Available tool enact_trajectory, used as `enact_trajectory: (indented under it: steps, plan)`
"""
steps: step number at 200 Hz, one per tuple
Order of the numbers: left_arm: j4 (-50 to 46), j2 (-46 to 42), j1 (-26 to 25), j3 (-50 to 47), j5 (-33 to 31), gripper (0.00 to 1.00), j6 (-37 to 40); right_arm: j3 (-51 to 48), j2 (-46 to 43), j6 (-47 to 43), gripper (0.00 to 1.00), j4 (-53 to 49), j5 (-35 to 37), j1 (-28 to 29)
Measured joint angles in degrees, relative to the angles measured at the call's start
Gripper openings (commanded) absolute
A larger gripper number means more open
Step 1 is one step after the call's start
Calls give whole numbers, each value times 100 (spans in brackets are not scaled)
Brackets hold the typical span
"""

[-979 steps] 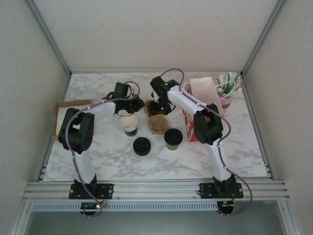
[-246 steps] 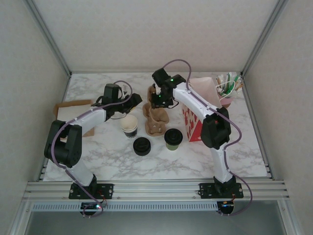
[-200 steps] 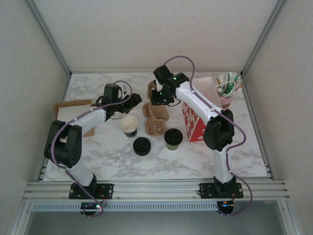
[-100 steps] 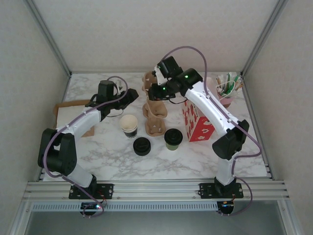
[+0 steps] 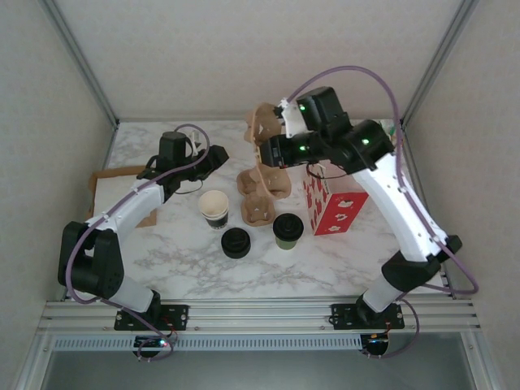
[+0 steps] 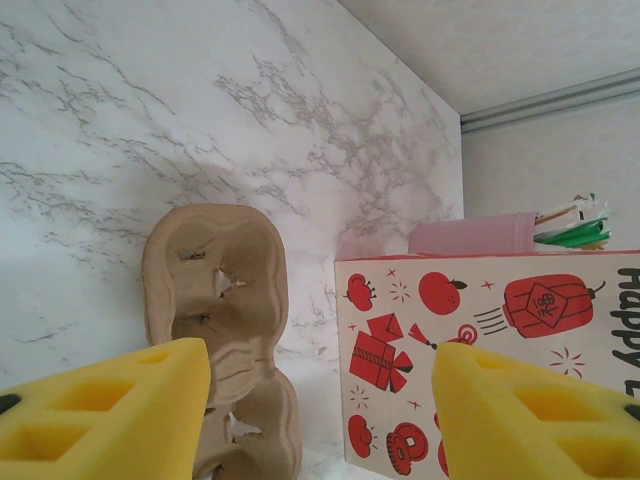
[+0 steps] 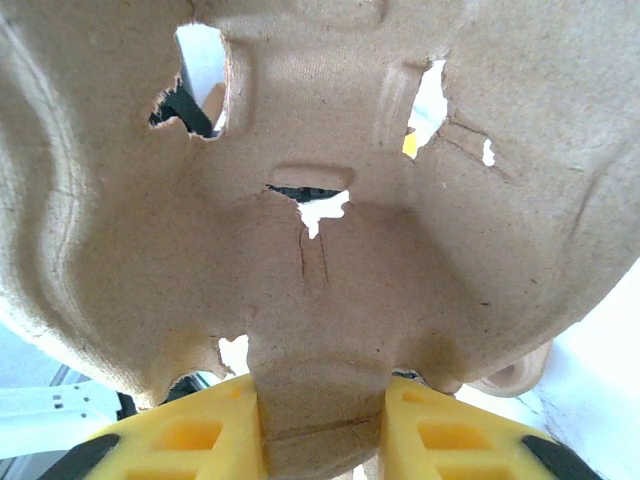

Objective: Pack the takeout coffee

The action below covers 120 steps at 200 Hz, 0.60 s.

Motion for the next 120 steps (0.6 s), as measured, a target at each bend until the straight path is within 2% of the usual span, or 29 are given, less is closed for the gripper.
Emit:
enact_trajectory:
  steps: [24,68,120]
  plan:
    - [-59,0,-90,105,-61,61,0,0,-382,0,30,-216,162,-210]
    - [-149,31,-354,518,-105,61,2,-50,-940,-35,30,-678,623,-1115]
    - [-354,271,-905,1217,-146,61,66,-240,-1040,-267,30,-1200,1235,-2050]
